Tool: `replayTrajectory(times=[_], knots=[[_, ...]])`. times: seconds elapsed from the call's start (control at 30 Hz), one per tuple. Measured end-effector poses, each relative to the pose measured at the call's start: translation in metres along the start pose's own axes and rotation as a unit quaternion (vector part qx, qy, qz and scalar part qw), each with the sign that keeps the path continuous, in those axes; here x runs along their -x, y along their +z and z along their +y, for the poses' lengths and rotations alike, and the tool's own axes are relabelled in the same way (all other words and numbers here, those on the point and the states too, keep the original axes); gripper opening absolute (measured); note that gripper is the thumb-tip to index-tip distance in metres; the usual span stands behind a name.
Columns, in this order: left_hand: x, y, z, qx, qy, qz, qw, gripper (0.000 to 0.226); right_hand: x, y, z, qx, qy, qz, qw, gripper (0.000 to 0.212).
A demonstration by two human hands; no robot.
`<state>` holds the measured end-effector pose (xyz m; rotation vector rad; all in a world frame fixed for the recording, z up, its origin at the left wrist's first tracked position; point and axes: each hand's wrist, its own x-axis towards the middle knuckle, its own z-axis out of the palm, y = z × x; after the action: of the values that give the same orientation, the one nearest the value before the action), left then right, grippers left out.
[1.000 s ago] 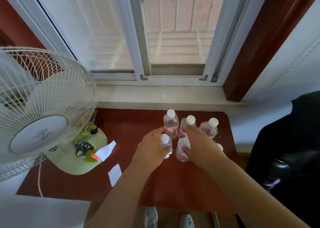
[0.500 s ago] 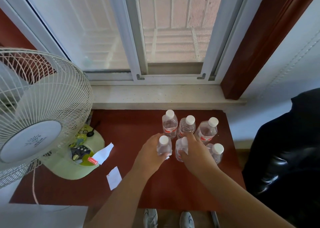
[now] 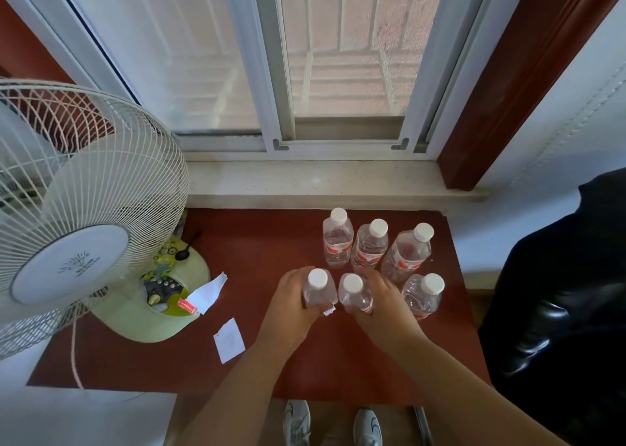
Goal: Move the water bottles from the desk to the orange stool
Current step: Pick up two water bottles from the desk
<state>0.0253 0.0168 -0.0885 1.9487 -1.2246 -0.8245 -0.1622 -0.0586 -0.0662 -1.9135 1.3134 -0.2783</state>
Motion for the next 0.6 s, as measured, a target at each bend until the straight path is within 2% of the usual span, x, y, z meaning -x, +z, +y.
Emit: replayTrajectory(times=[0.1,0.23,0.33,0.47,0.6], knots=[[0.010,0.003,-0.001,-0.001,-0.006,-0.017,1.000,0.065,0.004,0.005,0.012,0.001,-0.003,-0.003,1.000,0.074],[0.020,0.007,-0.002,0.008,-0.012,-0.021,1.000,0.069,0.013,0.008,0.023,-0.016,0.008,0.008,1.000,0.072],[0.024,0.008,-0.006,0.006,-0.021,-0.024,0.999,0.079,0.018,0.002,0.023,-0.022,0.009,0.004,1.000,0.055],[0.026,0.007,-0.015,0.001,-0.026,-0.052,0.998,0.074,0.024,-0.002,0.022,-0.024,0.007,-0.020,0.999,0.039],[0.022,0.004,-0.013,-0.028,-0.014,-0.088,0.996,0.068,0.028,0.006,0.030,-0.041,0.006,-0.023,0.999,0.057]])
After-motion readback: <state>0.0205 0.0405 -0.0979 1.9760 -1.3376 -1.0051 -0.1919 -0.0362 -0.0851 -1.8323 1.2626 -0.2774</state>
